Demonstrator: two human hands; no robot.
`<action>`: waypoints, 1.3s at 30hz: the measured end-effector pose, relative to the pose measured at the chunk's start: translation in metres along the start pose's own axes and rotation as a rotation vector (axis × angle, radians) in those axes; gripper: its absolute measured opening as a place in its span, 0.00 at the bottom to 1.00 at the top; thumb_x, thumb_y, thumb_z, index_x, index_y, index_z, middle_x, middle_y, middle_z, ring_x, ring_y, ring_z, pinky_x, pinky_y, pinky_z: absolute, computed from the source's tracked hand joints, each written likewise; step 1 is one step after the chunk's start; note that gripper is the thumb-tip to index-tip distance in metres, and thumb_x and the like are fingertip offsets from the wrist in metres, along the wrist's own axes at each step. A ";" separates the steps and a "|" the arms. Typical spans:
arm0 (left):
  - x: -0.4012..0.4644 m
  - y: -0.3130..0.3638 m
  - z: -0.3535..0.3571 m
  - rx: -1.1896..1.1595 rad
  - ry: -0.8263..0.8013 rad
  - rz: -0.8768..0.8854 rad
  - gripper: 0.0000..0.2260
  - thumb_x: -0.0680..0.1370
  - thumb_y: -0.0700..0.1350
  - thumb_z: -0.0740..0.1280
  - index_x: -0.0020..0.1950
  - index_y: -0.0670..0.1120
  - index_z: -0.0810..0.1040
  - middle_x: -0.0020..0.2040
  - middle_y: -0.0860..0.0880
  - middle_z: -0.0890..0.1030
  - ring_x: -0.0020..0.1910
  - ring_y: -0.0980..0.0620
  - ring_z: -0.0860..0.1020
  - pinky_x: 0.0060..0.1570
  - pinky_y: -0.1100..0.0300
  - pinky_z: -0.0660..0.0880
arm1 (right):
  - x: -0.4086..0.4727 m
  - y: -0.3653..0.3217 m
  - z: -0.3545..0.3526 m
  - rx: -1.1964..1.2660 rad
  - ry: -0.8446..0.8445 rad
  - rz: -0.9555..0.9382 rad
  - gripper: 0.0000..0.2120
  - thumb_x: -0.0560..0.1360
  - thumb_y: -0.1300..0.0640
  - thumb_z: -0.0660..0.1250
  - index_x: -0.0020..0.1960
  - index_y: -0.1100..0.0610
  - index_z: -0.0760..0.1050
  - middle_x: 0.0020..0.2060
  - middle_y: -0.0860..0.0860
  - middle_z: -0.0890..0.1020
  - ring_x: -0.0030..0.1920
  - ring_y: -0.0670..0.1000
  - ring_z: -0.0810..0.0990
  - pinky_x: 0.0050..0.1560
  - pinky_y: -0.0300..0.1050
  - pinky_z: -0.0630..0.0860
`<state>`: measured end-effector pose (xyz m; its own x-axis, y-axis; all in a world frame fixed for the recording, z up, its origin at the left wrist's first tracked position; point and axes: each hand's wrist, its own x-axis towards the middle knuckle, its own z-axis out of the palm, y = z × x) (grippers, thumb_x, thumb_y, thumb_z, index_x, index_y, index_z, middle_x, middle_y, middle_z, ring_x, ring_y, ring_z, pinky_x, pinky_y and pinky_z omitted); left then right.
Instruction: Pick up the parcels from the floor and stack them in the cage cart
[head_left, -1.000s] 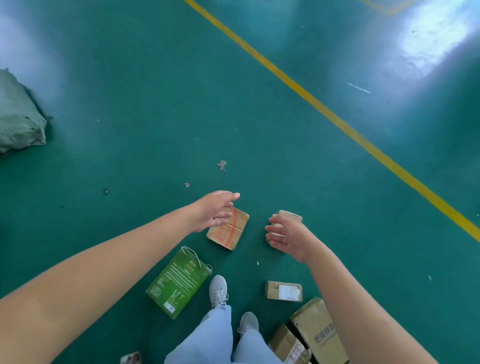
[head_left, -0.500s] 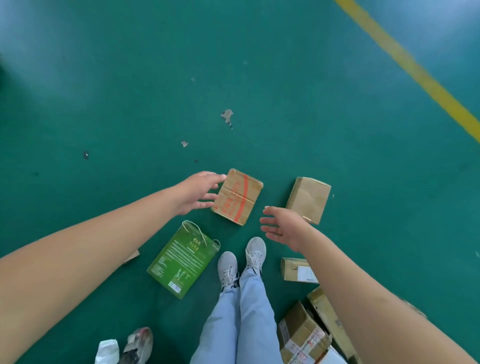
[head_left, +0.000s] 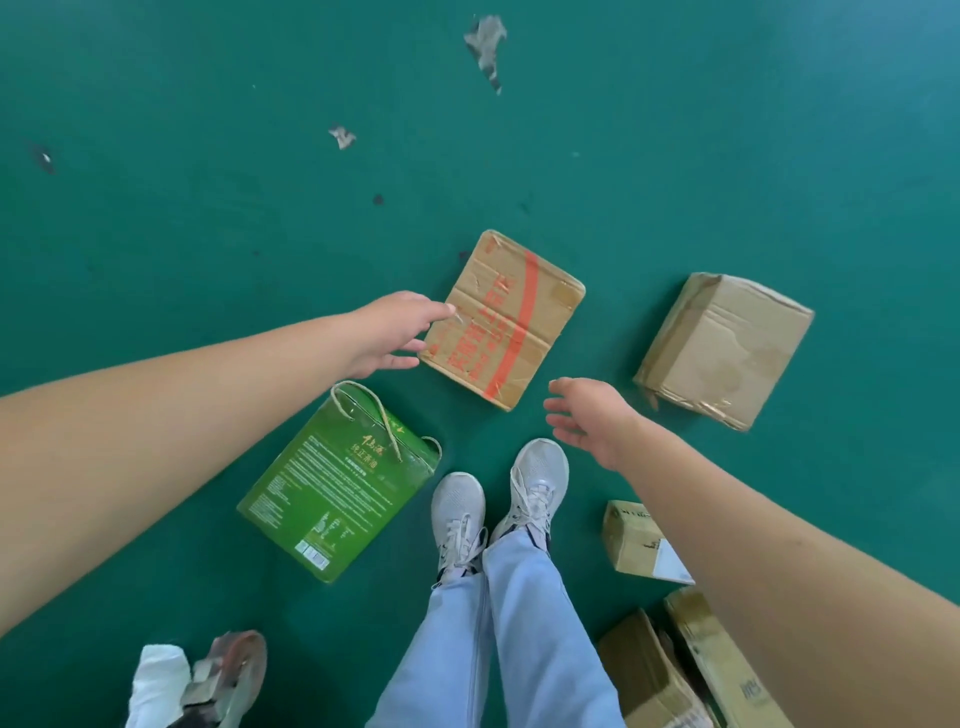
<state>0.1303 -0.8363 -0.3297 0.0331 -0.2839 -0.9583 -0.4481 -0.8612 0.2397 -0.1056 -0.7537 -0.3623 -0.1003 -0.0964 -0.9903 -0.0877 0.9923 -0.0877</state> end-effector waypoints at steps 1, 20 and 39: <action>0.013 -0.006 0.002 0.009 0.009 -0.003 0.21 0.84 0.55 0.64 0.75 0.51 0.68 0.75 0.51 0.71 0.67 0.48 0.73 0.66 0.50 0.75 | 0.011 0.003 0.002 -0.012 0.001 0.007 0.16 0.84 0.52 0.63 0.69 0.56 0.72 0.56 0.52 0.81 0.57 0.52 0.81 0.59 0.48 0.80; 0.211 -0.102 0.041 0.057 0.069 -0.055 0.31 0.81 0.54 0.68 0.80 0.49 0.61 0.78 0.50 0.67 0.74 0.47 0.68 0.74 0.45 0.66 | 0.183 0.044 0.052 -0.019 -0.022 -0.042 0.08 0.83 0.49 0.65 0.61 0.49 0.70 0.65 0.51 0.76 0.61 0.54 0.75 0.71 0.55 0.73; -0.174 -0.051 -0.095 -0.569 0.032 -0.034 0.12 0.82 0.51 0.69 0.63 0.48 0.78 0.58 0.41 0.85 0.59 0.43 0.82 0.55 0.47 0.81 | -0.185 -0.054 0.057 0.159 -0.166 -0.215 0.45 0.59 0.39 0.76 0.73 0.52 0.69 0.59 0.56 0.85 0.55 0.57 0.86 0.43 0.53 0.84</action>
<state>0.2327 -0.7829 -0.1602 0.0702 -0.2566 -0.9640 0.1054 -0.9590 0.2630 -0.0254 -0.7850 -0.1809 0.0680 -0.3047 -0.9500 0.0683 0.9514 -0.3002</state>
